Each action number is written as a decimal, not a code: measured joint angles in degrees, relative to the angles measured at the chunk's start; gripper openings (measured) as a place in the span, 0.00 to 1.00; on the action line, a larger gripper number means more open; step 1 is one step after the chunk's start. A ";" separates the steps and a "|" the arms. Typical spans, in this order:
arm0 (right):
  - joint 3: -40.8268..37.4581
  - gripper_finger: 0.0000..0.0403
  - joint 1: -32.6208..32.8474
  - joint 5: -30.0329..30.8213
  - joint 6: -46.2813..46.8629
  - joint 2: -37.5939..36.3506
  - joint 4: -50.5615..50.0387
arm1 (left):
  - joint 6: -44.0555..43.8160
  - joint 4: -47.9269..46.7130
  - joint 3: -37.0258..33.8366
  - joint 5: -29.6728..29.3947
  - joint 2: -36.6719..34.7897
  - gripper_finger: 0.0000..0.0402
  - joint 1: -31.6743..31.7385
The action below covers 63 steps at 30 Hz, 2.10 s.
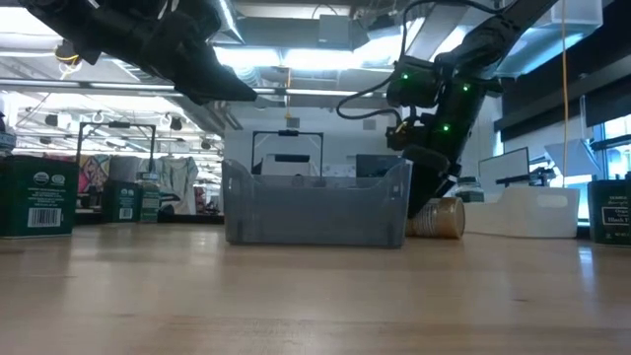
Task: Sort spices by type
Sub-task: Put the golden seasoning bottle into the bottom black bin
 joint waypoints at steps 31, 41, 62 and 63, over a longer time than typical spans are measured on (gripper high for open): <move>0.13 0.69 0.00 2.26 -2.72 -0.05 -8.47 | 2.77 -0.17 0.00 -0.02 0.00 0.00 0.01; 2.39 0.69 0.00 3.67 -4.88 -1.58 -10.04 | -0.05 -0.29 0.17 -0.11 0.00 0.31 2.27; 18.40 0.70 9.47 7.65 -9.17 -1.99 -13.68 | 3.12 4.44 1.27 0.10 0.84 0.72 1.87; 18.55 0.70 10.29 7.60 -9.28 -1.99 -12.66 | 4.22 4.93 1.27 0.37 1.47 0.73 1.95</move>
